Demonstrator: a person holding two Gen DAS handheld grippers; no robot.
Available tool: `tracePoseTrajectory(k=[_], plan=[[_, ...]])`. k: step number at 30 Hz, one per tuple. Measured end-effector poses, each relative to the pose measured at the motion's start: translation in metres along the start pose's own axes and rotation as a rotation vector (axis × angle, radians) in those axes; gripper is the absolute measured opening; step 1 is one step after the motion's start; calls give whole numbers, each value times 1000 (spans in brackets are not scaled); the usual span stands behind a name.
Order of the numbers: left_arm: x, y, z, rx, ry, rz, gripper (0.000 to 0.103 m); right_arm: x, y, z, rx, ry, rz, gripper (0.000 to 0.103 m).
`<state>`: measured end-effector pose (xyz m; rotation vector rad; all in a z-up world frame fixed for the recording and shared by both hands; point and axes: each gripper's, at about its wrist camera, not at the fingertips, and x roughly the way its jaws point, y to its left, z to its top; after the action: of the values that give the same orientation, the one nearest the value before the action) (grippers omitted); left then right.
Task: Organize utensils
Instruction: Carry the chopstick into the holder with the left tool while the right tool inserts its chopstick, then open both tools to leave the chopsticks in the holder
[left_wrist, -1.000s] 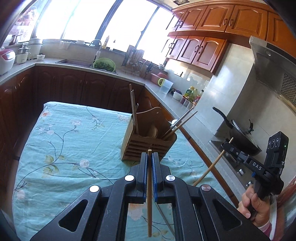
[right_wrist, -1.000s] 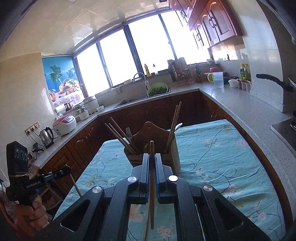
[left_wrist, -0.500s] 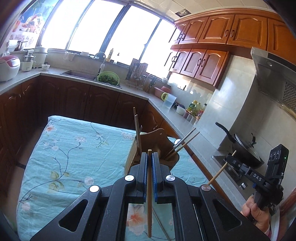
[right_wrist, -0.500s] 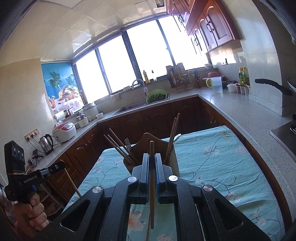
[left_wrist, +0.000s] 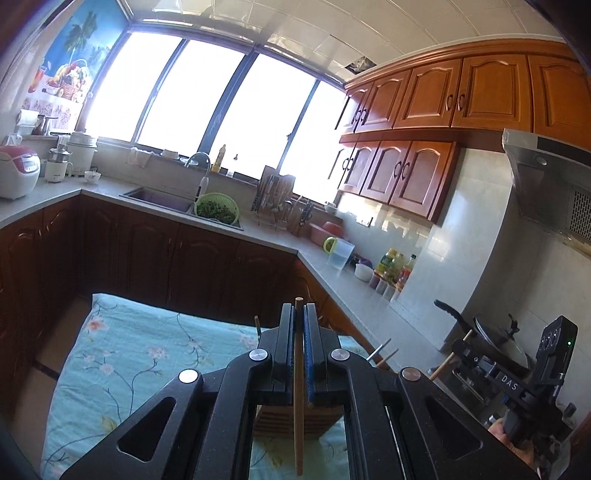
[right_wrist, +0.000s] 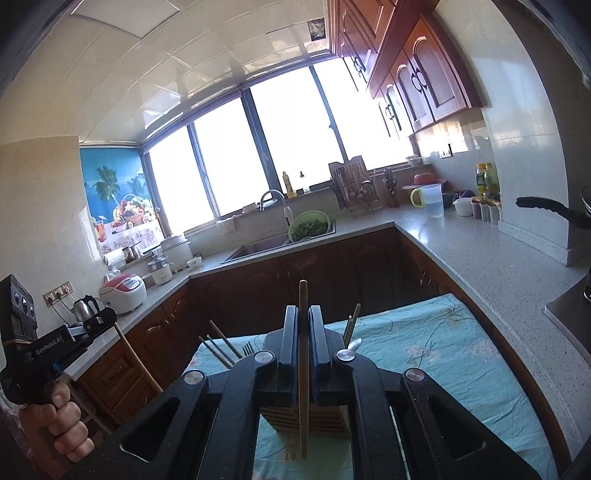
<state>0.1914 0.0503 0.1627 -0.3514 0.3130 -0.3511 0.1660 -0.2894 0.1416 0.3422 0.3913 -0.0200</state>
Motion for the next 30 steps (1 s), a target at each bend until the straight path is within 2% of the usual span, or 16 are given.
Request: tracePoseTrajectory(k=[6, 13, 22, 30], plan=[[34, -9, 12, 7, -69, 22, 3, 16, 0, 29, -4, -74, -21, 5], [81, -16, -5, 34, -132, 67, 3, 42, -7, 33, 0, -101, -50, 5], [127, -17, -59, 29, -87, 109, 3, 68, -21, -4, 23, -46, -76, 5], [153, -10, -86, 14, 8, 121, 3, 81, -31, -29, 45, 25, -85, 5]])
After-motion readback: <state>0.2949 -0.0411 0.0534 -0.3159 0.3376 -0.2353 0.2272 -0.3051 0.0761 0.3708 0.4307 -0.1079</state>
